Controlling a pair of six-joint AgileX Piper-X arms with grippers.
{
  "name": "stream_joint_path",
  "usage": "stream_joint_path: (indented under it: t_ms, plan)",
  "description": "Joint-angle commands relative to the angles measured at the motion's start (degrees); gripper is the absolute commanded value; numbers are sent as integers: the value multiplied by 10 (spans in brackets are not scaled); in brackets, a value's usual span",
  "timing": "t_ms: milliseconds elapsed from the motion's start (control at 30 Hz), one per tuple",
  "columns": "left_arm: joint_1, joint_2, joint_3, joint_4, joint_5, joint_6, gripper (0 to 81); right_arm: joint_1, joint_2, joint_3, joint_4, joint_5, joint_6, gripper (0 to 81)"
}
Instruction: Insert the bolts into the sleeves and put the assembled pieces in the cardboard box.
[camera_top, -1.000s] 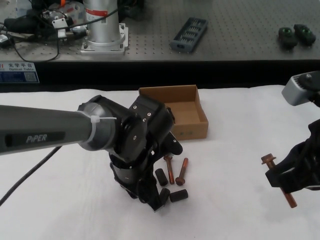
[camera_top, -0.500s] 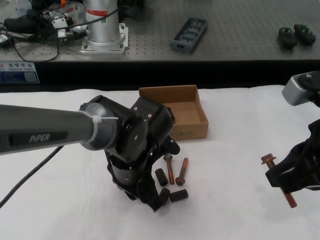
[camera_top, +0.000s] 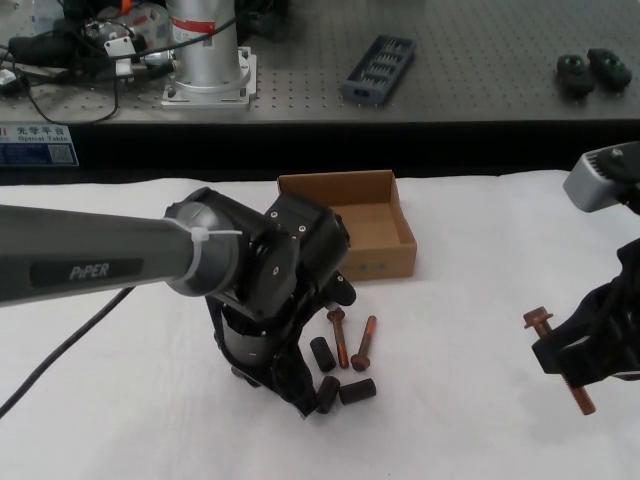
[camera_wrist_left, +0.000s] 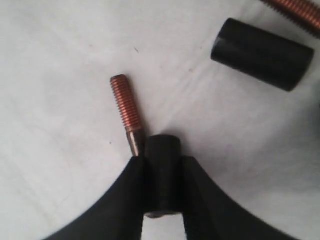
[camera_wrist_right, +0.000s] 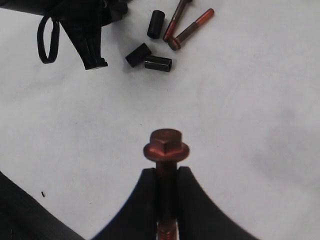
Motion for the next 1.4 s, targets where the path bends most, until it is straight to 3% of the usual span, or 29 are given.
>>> stream_joint_path:
  t_ms: [0,267,467,767,1000,1233,1367]
  plan:
    - [2,29,10,64,26,-9,6,-4,-4,-1,-7,-3,-9,25]
    - [2,-23,10,86,35,-13,6,-4,-4,-1,-7,-3,-9,25]
    - [2,-102,10,82,87,-70,6,-4,-4,-1,-7,-3,-9,25]
    - [2,-174,11,68,125,-72,6,-4,-4,-1,-11,-3,-9,25]
    - [2,-211,24,65,197,-102,6,-4,-4,-1,-56,-3,-9,25]
    - [2,-311,116,-17,252,-161,6,-4,34,-1,-173,-75,49,25]
    - [13,-393,192,-90,351,-199,6,-4,74,-1,-250,-143,103,25]
